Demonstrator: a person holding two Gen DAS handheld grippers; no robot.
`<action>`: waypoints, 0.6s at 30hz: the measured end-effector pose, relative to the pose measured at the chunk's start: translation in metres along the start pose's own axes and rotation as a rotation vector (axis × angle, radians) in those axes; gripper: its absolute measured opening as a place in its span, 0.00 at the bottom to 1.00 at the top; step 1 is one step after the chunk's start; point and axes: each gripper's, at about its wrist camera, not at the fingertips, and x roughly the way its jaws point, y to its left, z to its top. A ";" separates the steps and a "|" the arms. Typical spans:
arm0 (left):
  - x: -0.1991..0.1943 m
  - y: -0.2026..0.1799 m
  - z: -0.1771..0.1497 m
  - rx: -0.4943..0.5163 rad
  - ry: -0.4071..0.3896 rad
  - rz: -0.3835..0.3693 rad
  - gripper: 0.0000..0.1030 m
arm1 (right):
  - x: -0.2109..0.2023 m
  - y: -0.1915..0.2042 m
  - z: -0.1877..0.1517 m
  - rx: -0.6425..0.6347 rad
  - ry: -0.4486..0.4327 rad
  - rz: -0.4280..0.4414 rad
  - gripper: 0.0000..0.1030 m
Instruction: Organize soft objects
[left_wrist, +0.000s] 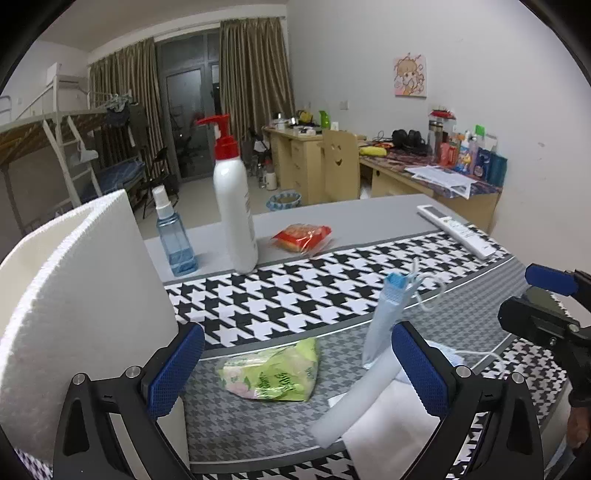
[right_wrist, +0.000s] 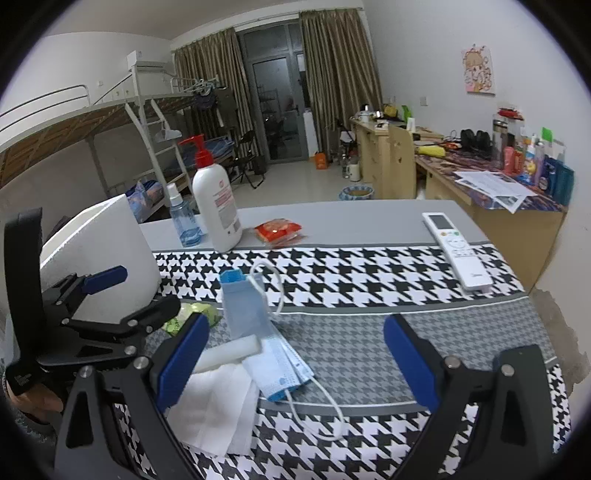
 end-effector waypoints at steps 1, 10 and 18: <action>0.002 0.001 -0.001 0.002 0.006 0.005 0.99 | 0.001 0.002 0.000 -0.004 0.003 0.003 0.95; 0.019 0.005 -0.006 0.005 0.062 -0.009 0.93 | 0.014 0.007 0.005 -0.017 0.026 0.036 0.95; 0.038 0.008 -0.012 0.002 0.129 -0.026 0.82 | 0.033 0.012 0.006 -0.025 0.078 0.065 0.95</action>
